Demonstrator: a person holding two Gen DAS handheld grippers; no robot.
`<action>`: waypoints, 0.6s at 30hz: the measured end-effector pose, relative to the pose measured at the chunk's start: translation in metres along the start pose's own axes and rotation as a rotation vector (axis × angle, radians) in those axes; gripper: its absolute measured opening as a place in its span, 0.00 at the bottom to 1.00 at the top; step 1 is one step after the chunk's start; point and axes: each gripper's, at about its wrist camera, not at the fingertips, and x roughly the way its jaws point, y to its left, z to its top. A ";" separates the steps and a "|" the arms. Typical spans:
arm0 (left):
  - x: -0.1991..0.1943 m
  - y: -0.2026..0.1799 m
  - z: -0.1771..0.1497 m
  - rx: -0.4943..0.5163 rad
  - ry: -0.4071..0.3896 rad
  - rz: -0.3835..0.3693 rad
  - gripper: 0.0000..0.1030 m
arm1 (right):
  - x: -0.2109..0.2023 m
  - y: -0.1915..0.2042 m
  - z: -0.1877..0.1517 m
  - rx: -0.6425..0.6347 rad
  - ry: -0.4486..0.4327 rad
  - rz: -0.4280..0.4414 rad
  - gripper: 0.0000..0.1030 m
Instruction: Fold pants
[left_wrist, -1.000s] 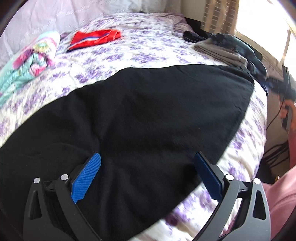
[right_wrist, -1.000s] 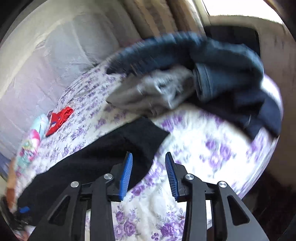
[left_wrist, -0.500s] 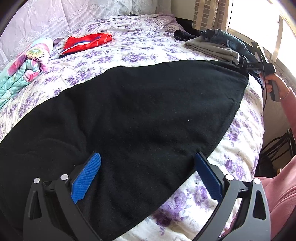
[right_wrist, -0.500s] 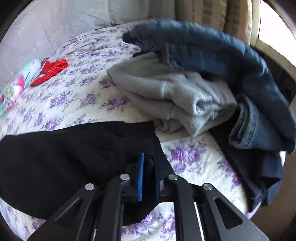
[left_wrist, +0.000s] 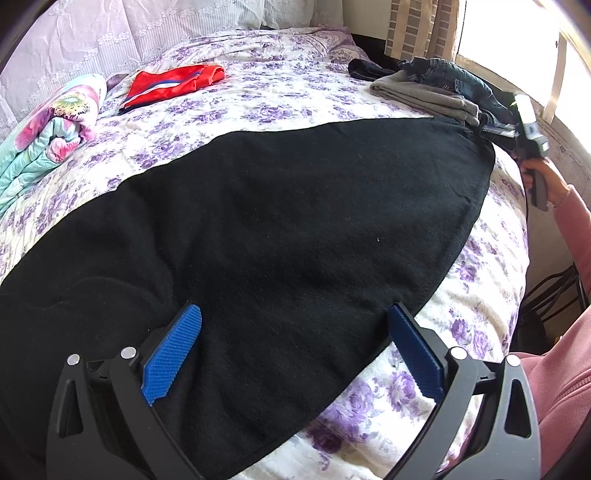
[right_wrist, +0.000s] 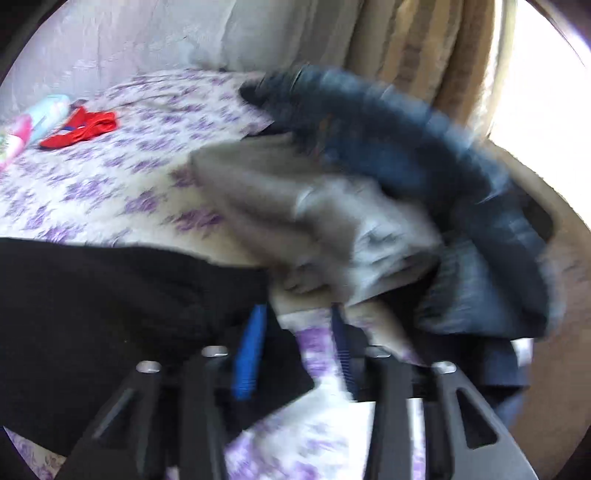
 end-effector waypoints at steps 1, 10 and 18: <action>0.000 0.000 0.000 0.001 0.000 0.000 0.95 | -0.016 0.004 0.005 0.008 -0.050 0.039 0.42; -0.009 -0.005 -0.002 0.042 0.043 0.024 0.95 | 0.007 0.069 -0.006 -0.145 0.164 0.165 0.62; -0.049 0.013 0.045 0.058 -0.058 0.117 0.96 | -0.088 0.177 0.080 -0.302 -0.088 0.677 0.78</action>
